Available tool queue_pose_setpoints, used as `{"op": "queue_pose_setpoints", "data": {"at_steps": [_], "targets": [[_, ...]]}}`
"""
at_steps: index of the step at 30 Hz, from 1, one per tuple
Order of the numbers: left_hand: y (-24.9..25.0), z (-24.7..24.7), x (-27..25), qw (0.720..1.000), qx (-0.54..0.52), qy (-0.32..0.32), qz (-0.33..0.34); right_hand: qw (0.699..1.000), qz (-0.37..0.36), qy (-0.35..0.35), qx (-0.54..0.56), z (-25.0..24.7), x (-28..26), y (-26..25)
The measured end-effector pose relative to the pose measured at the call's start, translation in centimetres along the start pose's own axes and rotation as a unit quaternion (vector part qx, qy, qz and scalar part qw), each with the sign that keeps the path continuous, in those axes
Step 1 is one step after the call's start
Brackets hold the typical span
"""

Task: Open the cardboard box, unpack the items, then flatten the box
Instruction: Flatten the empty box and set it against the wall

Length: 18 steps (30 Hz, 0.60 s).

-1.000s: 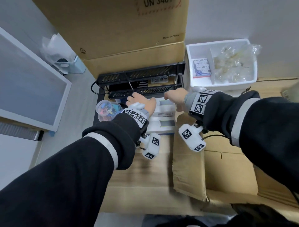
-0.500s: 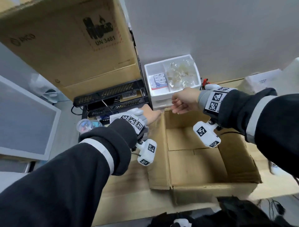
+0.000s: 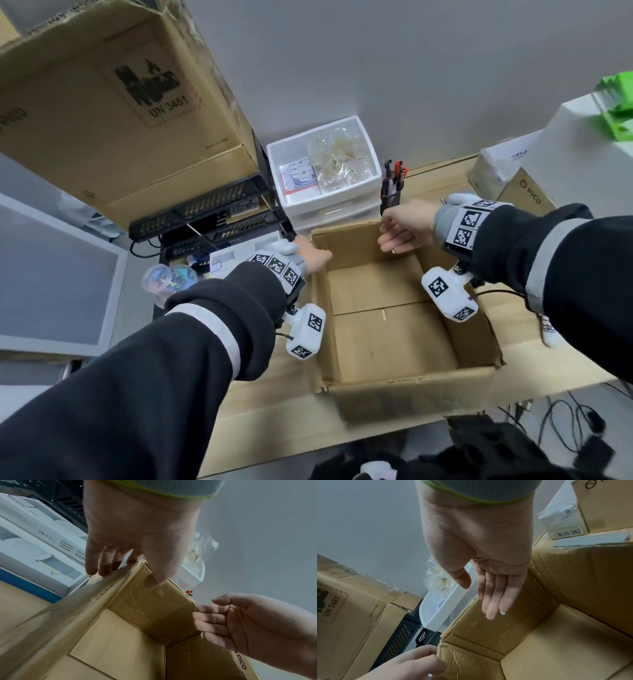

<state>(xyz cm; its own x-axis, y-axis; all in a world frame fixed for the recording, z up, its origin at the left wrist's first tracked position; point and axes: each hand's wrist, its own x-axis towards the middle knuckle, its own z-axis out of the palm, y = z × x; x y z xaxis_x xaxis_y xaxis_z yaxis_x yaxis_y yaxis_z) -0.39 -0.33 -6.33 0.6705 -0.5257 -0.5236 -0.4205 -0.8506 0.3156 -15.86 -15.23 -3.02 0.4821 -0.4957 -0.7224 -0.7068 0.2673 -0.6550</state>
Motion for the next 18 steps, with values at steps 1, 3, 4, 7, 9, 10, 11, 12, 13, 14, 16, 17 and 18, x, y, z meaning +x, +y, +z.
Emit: {"op": "queue_pose_setpoints", "data": {"at_steps": [1, 3, 4, 7, 9, 10, 11, 12, 13, 14, 16, 17, 18], "targets": [[0.1, 0.0, -0.1, 1.0, 0.013, 0.009, 0.001, 1.0, 0.002, 0.001, 0.0, 0.0, 0.1, 0.3], [-0.2, 0.1, 0.0, 0.999, 0.037, 0.021, 0.005, 1.0, 0.006, 0.004, 0.004, -0.1, 0.2, 0.8], [-0.4, 0.2, 0.1, 0.999, 0.042, 0.02, 0.003, 1.0, 0.007, 0.003, 0.006, -0.2, 0.2, 1.0], [-1.3, 0.6, 0.6, 0.999, 0.031, 0.032, 0.004, 1.0, 0.01, 0.003, 0.003, -0.6, 0.5, 1.7], [-1.6, 0.7, 0.5, 0.999, 0.029, 0.037, 0.022, 1.0, 0.012, 0.004, 0.0, -0.8, 0.5, 1.9], [-1.7, 0.7, 0.4, 0.999, 0.028, 0.037, 0.028, 1.0, 0.013, 0.004, -0.002, -1.0, 0.6, 2.0], [-1.6, 0.7, 0.3, 0.998, 0.029, 0.037, 0.034, 1.0, 0.016, 0.004, -0.004, -1.2, 0.6, 2.1], [-1.6, 0.6, 0.3, 0.998, 0.036, 0.04, 0.034, 1.0, 0.017, 0.004, -0.005, -1.4, 0.6, 2.1], [-1.5, 0.5, 0.2, 0.998, 0.044, 0.043, 0.035, 1.0, 0.019, 0.005, -0.008, -1.6, 0.7, 2.1], [-1.4, 0.3, 0.1, 0.997, 0.054, 0.044, 0.033, 1.0, 0.019, 0.011, -0.009, -1.8, 0.7, 2.2], [-0.9, 0.0, -0.1, 0.994, 0.092, 0.045, 0.037, 0.999, 0.019, 0.026, -0.009, -2.3, 0.8, 2.3], [-0.7, -0.2, -0.4, 0.991, 0.118, 0.043, 0.042, 0.999, 0.02, 0.032, -0.009, -2.5, 0.9, 2.4], [-0.6, -0.2, -0.6, 0.988, 0.138, 0.044, 0.046, 0.999, 0.02, 0.037, -0.009, -2.6, 0.9, 2.5]]}}
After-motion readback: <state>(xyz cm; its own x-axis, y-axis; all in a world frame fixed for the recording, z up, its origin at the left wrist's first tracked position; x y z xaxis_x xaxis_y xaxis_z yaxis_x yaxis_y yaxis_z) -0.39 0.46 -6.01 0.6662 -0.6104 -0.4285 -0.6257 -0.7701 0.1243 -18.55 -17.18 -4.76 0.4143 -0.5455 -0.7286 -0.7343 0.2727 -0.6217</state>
